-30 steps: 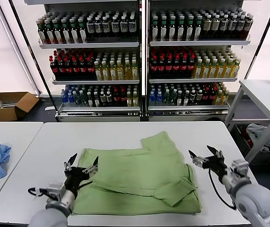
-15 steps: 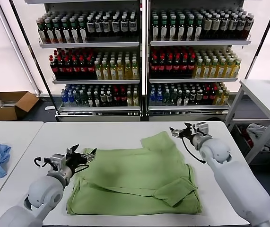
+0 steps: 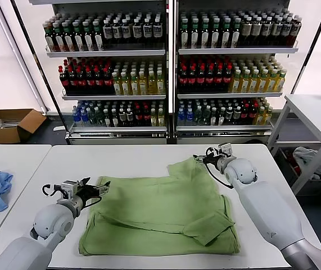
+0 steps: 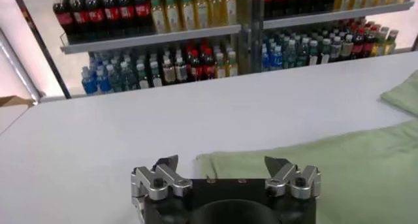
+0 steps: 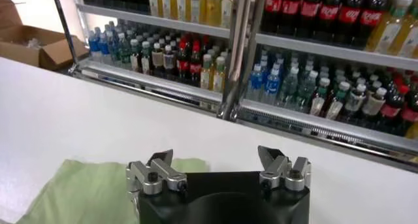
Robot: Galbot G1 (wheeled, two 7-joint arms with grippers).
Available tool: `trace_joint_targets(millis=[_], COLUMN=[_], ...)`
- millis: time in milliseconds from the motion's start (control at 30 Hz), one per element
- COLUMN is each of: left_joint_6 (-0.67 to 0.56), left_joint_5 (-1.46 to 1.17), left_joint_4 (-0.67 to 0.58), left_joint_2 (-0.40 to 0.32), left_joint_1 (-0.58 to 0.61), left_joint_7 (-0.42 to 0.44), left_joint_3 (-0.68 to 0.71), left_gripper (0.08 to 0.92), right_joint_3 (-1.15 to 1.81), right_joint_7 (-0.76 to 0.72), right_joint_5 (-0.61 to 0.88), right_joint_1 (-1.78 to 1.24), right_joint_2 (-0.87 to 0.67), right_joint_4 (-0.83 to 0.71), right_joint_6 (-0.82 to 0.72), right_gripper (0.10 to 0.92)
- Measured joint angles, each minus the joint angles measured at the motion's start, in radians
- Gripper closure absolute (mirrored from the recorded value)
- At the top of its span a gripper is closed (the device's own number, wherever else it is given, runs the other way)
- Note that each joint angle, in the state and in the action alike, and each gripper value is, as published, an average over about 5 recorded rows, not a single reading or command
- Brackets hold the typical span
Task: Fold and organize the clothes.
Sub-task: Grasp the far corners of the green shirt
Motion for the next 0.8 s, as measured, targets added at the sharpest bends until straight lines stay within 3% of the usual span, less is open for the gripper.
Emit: trace_joint_targets(millis=[633,800], left_joint_6=[0.013,0.013], left_joint_5=[-0.009,-0.006], left_joint_4=[0.13,0.165], left_joint_2=[-0.051,-0.063], left_joint_1=[-0.076,-0.085], left_joint_7=[0.05,0.059], left_joint_3=[0.011,0.017], left_gripper=[0.177,0.185], right_joint_3=[0.004,0.0], right_joint_7=[-0.036,-0.044], right_joint_5=[-0.037,-0.039], right_joint_1=[0.01,0.002], right_joint_2=[0.071,0.071], right_joint_4=[-0.091,-0.089], right_joint_6=[-0.003,-0.002], right_gripper=[0.203,0.246])
